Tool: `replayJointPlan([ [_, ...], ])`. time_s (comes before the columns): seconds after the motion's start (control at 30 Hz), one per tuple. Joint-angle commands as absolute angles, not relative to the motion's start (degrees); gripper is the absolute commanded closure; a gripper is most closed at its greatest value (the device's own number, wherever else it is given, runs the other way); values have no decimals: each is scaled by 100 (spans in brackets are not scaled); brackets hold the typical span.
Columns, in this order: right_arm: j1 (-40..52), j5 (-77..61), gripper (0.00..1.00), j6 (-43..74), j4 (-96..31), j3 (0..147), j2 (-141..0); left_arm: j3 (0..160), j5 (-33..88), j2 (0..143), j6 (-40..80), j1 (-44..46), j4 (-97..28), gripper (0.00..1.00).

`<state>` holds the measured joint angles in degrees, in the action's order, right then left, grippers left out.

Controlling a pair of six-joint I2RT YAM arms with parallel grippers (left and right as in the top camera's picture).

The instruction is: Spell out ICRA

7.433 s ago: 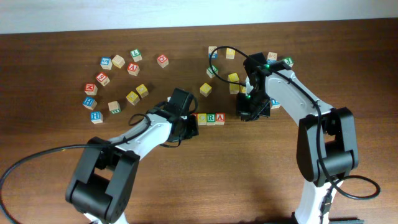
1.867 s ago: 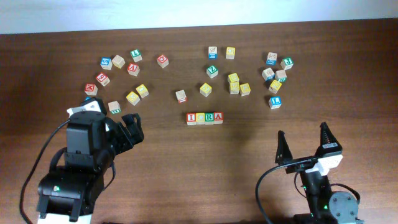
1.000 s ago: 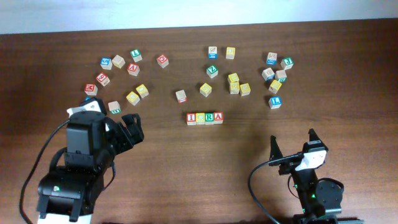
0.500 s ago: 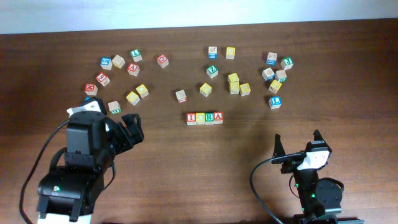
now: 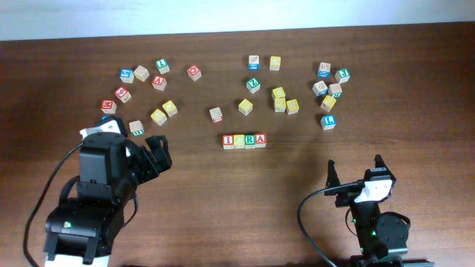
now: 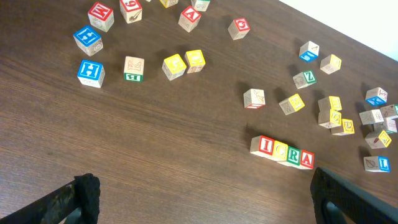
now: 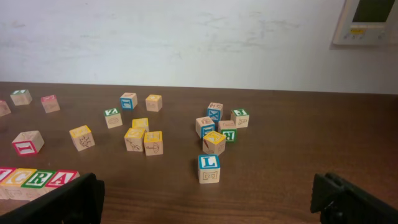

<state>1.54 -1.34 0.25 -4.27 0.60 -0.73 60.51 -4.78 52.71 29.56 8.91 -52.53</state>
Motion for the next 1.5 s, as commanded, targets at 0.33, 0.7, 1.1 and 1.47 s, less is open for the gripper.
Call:
replayJointPlan([
  [0.33,183,-84,2,86,-458,32,-21,6047,-543,5253,2864,867,-5242,1],
  [0.7,183,-84,2,86,-458,32,-21,5739,-148,4967,1201,871,-5111,1],
  [1.1,183,-84,2,86,-458,32,-21,2403,670,1678,12,351,-2268,1],
  [1.47,183,-84,2,86,-458,32,-25,554,1225,32,45,58,-561,1],
])
